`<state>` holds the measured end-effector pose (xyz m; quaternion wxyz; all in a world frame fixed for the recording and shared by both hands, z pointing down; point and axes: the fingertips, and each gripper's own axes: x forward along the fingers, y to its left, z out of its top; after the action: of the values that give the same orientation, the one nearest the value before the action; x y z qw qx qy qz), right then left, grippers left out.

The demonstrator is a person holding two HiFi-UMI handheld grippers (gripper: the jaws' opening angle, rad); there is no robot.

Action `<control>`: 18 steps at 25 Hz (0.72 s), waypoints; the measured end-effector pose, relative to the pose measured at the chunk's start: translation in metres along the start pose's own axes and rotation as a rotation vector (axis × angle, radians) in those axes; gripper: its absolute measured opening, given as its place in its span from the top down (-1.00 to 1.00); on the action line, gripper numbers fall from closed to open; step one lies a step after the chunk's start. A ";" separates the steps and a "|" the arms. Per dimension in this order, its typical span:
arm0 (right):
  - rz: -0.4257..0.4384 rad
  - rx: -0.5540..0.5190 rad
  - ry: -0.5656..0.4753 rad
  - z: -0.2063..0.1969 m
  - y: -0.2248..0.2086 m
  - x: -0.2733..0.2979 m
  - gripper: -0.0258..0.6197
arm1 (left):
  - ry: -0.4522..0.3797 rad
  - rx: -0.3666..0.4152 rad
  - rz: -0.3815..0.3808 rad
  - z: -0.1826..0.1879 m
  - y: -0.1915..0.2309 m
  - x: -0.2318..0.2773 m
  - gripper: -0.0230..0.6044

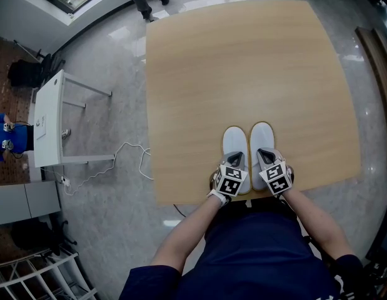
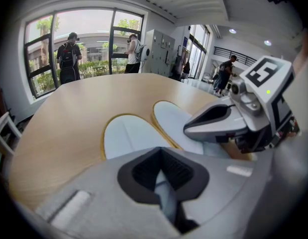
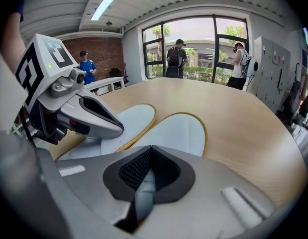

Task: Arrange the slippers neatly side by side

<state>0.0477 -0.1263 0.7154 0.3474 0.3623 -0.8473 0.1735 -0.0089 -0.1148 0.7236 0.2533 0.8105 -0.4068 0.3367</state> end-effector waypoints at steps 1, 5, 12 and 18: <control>0.000 -0.001 0.001 0.000 0.001 -0.001 0.89 | -0.001 0.001 -0.001 0.000 -0.001 -0.001 0.91; 0.001 -0.005 -0.002 0.001 0.001 -0.003 0.89 | 0.001 0.002 -0.002 0.001 -0.002 -0.002 0.91; 0.025 0.037 0.016 -0.003 -0.001 0.001 0.89 | 0.020 0.037 0.011 0.001 -0.003 0.000 0.91; 0.023 0.080 -0.080 0.024 -0.009 -0.022 0.89 | -0.037 0.176 0.049 0.034 -0.008 -0.018 0.91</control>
<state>0.0535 -0.1349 0.6833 0.2966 0.3726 -0.8571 0.1964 0.0011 -0.1251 0.6870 0.1655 0.8254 -0.4001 0.3624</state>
